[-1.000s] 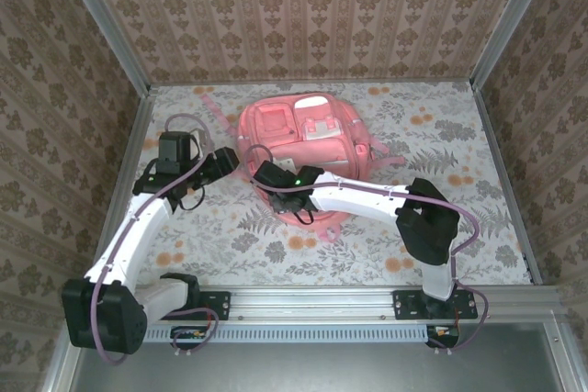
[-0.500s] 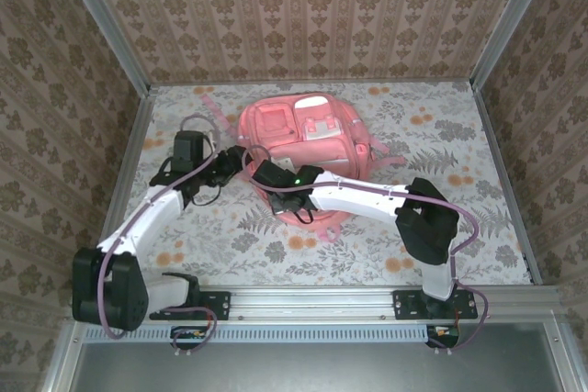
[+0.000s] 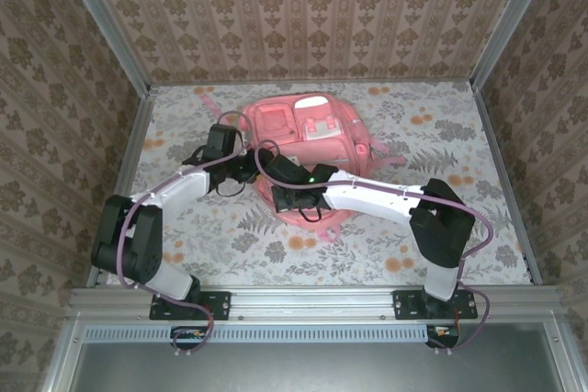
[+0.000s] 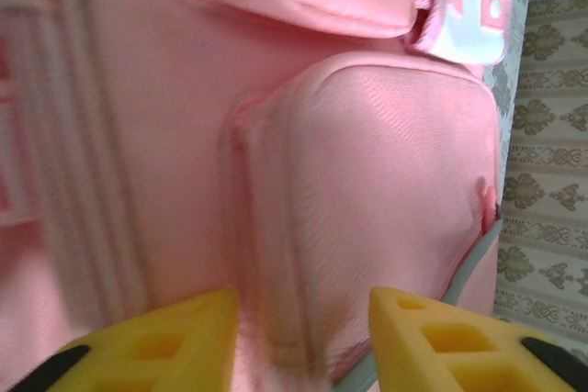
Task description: Pack the student bag
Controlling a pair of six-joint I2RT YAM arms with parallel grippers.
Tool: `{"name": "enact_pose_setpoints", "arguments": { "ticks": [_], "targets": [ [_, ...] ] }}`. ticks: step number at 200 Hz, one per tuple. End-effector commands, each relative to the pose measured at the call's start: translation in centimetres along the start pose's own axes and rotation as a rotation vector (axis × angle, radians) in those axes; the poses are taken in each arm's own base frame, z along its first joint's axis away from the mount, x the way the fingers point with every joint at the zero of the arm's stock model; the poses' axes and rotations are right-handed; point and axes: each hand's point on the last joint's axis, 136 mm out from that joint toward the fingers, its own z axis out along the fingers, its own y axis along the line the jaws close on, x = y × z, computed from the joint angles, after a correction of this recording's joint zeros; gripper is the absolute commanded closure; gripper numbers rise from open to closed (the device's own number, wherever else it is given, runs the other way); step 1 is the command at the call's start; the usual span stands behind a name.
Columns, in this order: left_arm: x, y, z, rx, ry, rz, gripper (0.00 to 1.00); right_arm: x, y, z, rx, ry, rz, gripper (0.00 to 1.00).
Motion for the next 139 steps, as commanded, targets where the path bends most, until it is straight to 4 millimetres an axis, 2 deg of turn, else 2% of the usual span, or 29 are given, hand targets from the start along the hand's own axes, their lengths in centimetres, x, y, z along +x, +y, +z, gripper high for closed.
{"name": "enact_pose_setpoints", "arguments": {
  "ticks": [1,32,53,101,139],
  "targets": [
    [-0.2,-1.3,0.4,0.017,0.022,0.054,0.66,-1.2,-0.6,-1.4,-0.01,-0.045,0.04,1.0],
    [-0.2,0.1,0.7,-0.047,0.021,0.059,0.89,-1.1,-1.7,-1.6,0.029,-0.05,0.06,1.0],
    [-0.6,1.2,0.3,-0.114,-0.001,0.073,1.0,-0.1,-3.9,-2.4,0.106,-0.04,0.06,1.0],
    [-1.9,2.8,-0.7,-0.16,-0.029,0.076,1.0,2.3,-10.2,-4.8,0.252,-0.047,0.074,1.0],
    [-2.7,3.5,-1.2,-0.174,-0.037,0.078,1.0,2.8,-15.3,-6.3,0.31,-0.053,0.176,1.0]
  ]
}}
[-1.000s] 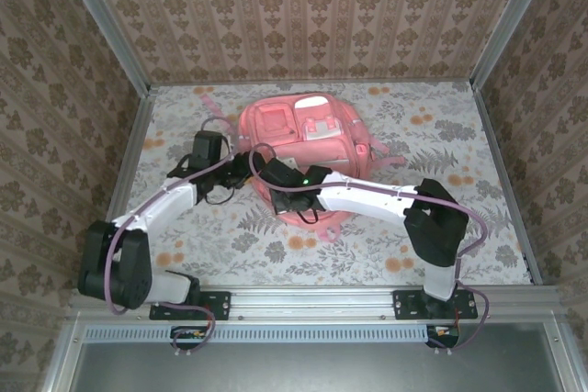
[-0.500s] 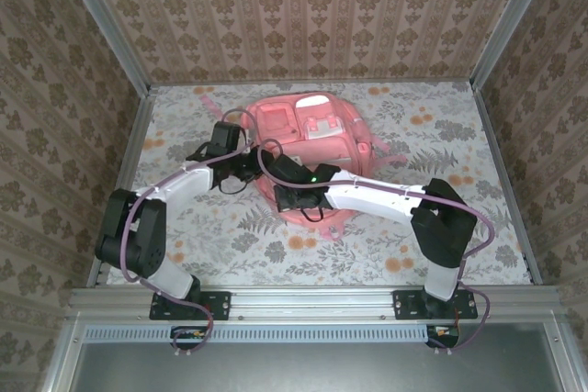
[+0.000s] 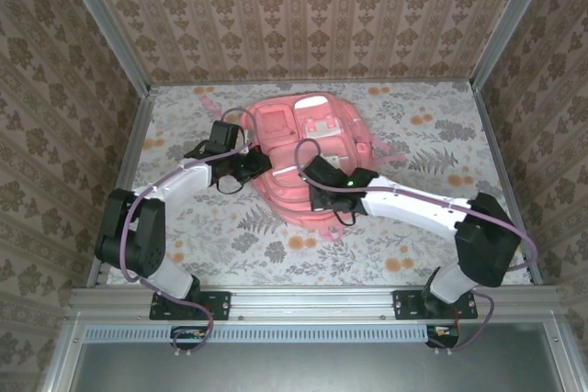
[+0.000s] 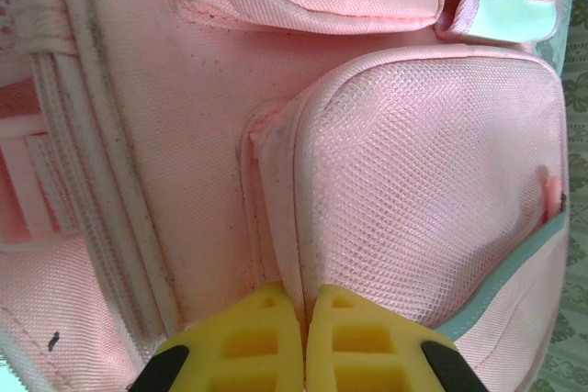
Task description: Pack the student bag
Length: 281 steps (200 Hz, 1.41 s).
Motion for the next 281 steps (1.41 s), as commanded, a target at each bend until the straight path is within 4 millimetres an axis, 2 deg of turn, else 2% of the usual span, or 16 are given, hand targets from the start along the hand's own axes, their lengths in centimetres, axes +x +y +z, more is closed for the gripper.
{"name": "enact_pose_setpoints", "arguments": {
  "ticks": [1,18,33,60,66,89,116,143,164,190,246,269,281],
  "targets": [
    [-2.1,2.3,-1.1,-0.094,-0.062,0.012,1.0,0.3,-5.4,-1.3,0.136,0.0,0.061,1.0],
    [-2.5,2.3,-1.7,-0.095,-0.073,0.015,1.0,-0.1,-5.3,-1.6,0.101,-0.007,0.064,1.0],
    [-2.9,2.4,-2.4,-0.099,-0.091,0.009,0.99,-0.4,-3.3,-1.7,0.012,0.01,0.037,1.0],
    [-3.5,2.7,-5.1,-0.108,-0.155,-0.016,0.68,-0.3,2.1,-1.6,-0.208,0.063,-0.025,1.0],
    [-3.5,2.9,-5.8,-0.115,-0.173,-0.023,0.61,-0.7,3.8,-1.7,-0.274,0.061,-0.034,1.0],
    [-2.8,4.1,-8.2,-0.132,-0.219,-0.068,0.48,-1.3,9.0,-2.1,-0.436,0.072,-0.074,1.0],
    [-1.2,4.4,-9.9,-0.098,-0.24,-0.118,0.43,-2.1,13.6,-2.1,-0.531,0.084,-0.109,1.0],
    [0.2,3.2,-10.1,0.008,-0.23,-0.17,0.41,-2.6,16.4,-1.9,-0.573,0.09,-0.137,1.0],
    [0.7,2.2,-9.6,0.108,-0.216,-0.23,0.41,-2.6,17.0,-1.5,-0.571,0.096,-0.14,1.0],
    [0.5,1.2,-9.1,0.17,-0.228,-0.29,0.43,-2.4,16.8,-1.2,-0.557,0.099,-0.131,1.0],
    [0.5,2.0,-7.0,0.127,-0.213,-0.335,0.54,-2.1,16.1,-1.3,-0.542,0.099,-0.118,1.0],
    [0.8,2.9,-6.6,0.078,-0.217,-0.347,0.62,-1.9,15.2,-1.1,-0.502,0.098,-0.12,1.0],
    [0.9,3.9,-6.6,0.041,-0.233,-0.364,0.7,-1.8,14.2,-0.8,-0.449,0.094,-0.119,1.0]
  ]
}}
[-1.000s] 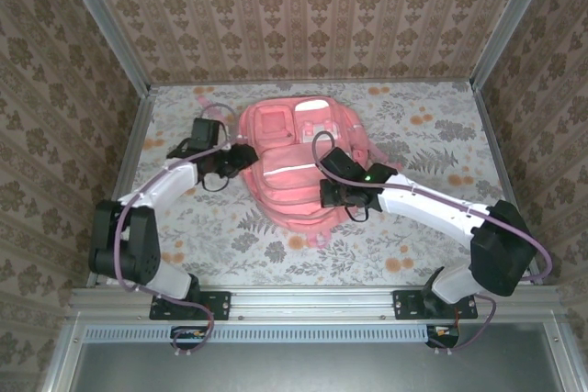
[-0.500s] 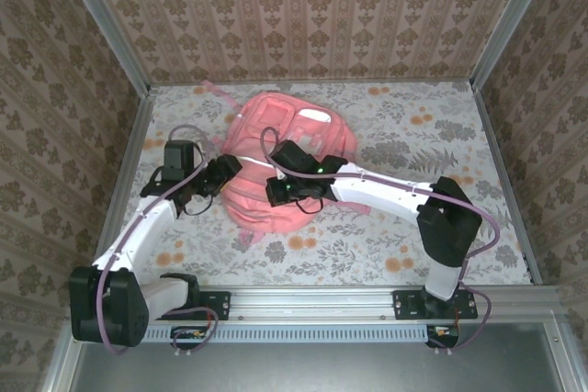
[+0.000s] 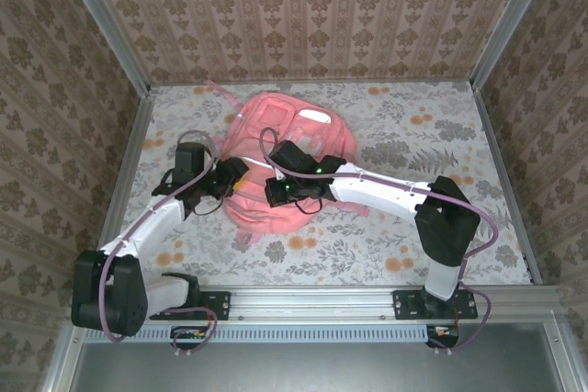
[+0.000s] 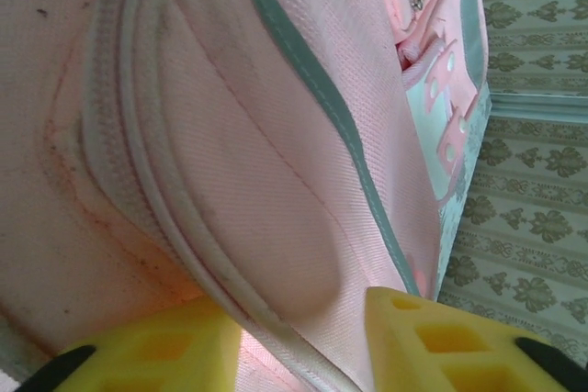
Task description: Pack the student bag
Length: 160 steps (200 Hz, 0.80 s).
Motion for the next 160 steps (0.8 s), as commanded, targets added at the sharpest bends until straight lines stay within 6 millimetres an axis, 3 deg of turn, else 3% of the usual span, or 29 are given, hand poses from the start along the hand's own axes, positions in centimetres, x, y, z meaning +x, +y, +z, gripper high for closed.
{"name": "enact_pose_setpoints", "arguments": {
  "ticks": [1,29,62,92,160],
  "targets": [
    [-0.5,0.9,0.2,-0.037,-0.046,-0.011,0.71,-0.4,-0.6,-1.5,0.05,-0.039,-0.005,1.0],
    [-0.7,2.4,0.1,-0.088,-0.084,-0.012,0.91,0.5,-3.9,-2.6,0.214,-0.041,-0.016,1.0],
    [-1.1,2.9,-0.4,-0.126,-0.099,0.032,1.0,1.6,-7.3,-5.2,0.372,-0.054,-0.04,1.0],
    [-1.0,2.6,-0.5,-0.123,-0.086,0.054,1.0,1.3,-11.0,-7.3,0.489,-0.069,-0.012,1.0],
    [-0.2,0.8,0.0,-0.087,0.012,0.16,0.99,-1.1,-15.1,-8.1,0.537,-0.111,0.213,1.0]
  ]
}}
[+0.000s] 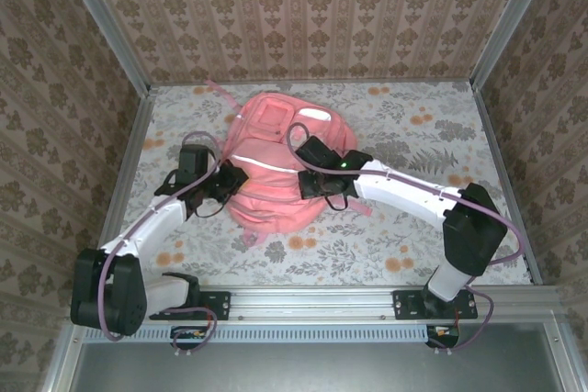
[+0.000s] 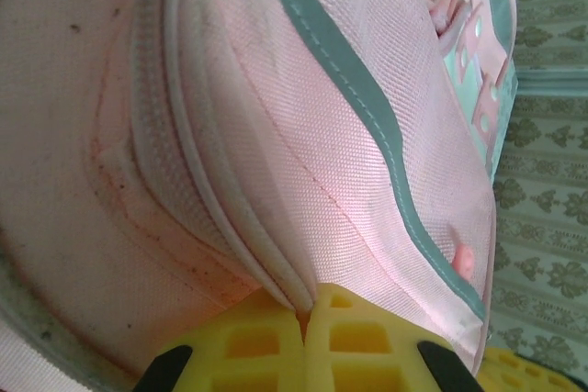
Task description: Pack the student bag
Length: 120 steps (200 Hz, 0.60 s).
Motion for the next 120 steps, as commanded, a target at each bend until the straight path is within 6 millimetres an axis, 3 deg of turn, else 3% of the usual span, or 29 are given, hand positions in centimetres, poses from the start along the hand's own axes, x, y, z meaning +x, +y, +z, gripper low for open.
{"name": "enact_pose_setpoints", "arguments": {
  "ticks": [1,28,51,60,70,77,95,120],
  "targets": [
    [-1.0,0.3,-0.4,-0.059,-0.017,0.083,0.98,-1.4,-5.5,-0.7,0.186,-0.023,0.129,1.0],
    [-1.4,-1.2,-0.5,-0.038,0.005,0.138,0.88,-2.0,-6.9,-1.2,0.169,-0.026,0.195,1.0],
    [-1.6,-3.0,-0.7,-0.009,0.031,0.182,0.53,-2.5,-7.3,-2.0,0.116,-0.039,0.209,0.98],
    [-1.9,-3.6,-1.1,-0.007,0.026,0.202,0.45,-2.7,-7.5,-2.6,0.093,-0.041,0.217,0.84],
    [-2.5,-4.1,-1.6,-0.019,0.007,0.221,0.37,-3.0,-7.7,-3.4,0.068,-0.053,0.216,0.56],
    [-3.1,-4.4,-2.1,-0.03,-0.011,0.235,0.33,-3.4,-8.1,-4.2,0.058,-0.071,0.222,0.41],
    [-5.1,-4.7,-3.9,-0.079,-0.092,0.271,0.25,-4.8,-9.5,-7.0,0.055,-0.161,0.224,0.25],
    [-8.5,-4.4,-7.4,-0.165,-0.255,0.316,0.12,-6.7,-14.0,-11.7,0.188,-0.34,0.23,0.07]
  ]
}}
